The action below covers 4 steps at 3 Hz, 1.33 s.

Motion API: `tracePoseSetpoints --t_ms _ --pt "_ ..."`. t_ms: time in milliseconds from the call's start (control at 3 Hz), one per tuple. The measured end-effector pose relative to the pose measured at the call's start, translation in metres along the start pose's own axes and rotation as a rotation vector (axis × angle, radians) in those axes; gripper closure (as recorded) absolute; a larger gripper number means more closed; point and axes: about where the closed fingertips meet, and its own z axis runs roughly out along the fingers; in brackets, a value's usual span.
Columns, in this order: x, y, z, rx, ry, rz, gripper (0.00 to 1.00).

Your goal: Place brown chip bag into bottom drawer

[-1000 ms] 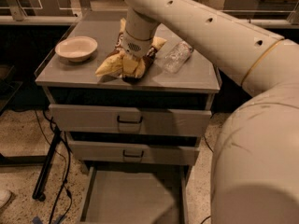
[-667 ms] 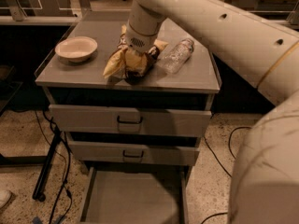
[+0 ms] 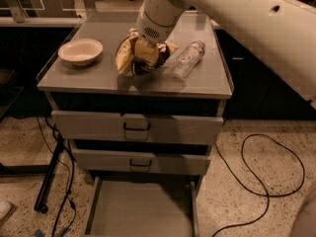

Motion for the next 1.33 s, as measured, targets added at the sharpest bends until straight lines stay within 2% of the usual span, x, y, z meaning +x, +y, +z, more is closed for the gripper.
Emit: tracePoseSetpoints --t_ms 333,667,1000,1333 --pt "0.000 0.000 0.000 0.000 0.000 0.000 1.00" --pt "0.000 0.014 -0.009 0.038 0.006 -0.027 1.00" --pt "0.020 0.087 -0.043 0.100 0.038 -0.002 1.00" --pt "0.022 0.093 -0.045 0.099 0.038 0.002 1.00"
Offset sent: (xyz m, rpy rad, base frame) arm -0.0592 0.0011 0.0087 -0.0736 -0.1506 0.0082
